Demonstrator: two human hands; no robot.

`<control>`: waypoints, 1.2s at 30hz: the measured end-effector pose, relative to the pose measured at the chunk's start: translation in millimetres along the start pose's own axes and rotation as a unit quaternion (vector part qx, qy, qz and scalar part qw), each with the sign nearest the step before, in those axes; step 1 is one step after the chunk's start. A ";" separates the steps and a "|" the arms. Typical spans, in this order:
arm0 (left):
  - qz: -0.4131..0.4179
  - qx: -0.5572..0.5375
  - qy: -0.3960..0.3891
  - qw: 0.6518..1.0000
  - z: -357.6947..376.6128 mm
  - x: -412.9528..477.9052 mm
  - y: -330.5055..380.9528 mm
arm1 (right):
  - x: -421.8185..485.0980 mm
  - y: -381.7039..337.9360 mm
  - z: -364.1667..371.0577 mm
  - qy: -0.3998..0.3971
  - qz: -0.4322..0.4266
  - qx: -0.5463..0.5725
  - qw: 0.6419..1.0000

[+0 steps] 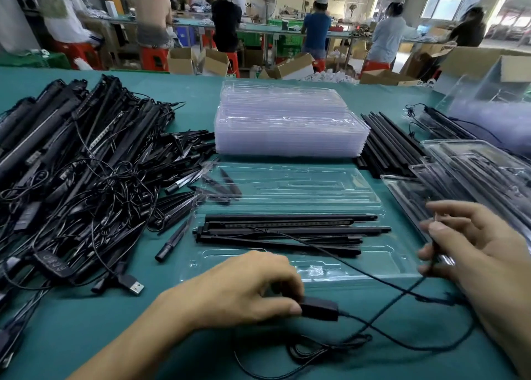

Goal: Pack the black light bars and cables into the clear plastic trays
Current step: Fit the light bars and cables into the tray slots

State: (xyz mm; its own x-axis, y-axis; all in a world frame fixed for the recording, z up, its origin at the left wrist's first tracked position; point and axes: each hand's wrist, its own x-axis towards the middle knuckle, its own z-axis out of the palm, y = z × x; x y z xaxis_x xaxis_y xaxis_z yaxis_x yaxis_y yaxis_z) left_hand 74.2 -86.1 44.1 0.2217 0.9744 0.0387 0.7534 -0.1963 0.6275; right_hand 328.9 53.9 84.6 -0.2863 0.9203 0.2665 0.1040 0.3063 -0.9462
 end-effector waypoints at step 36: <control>-0.148 -0.483 0.478 0.718 -37.6 -4.9 -30.1 | -57.4 19.2 33.1 -0.435 -0.076 -0.353 0.825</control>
State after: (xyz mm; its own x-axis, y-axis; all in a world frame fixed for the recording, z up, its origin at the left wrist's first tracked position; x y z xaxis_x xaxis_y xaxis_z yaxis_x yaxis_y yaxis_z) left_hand 27.1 -80.9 54.3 -0.7346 0.6782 0.0201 -0.2031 -0.2480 0.9472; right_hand 315.8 -1.1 45.1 -0.8907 0.4289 -0.1508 0.4442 0.7502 -0.4899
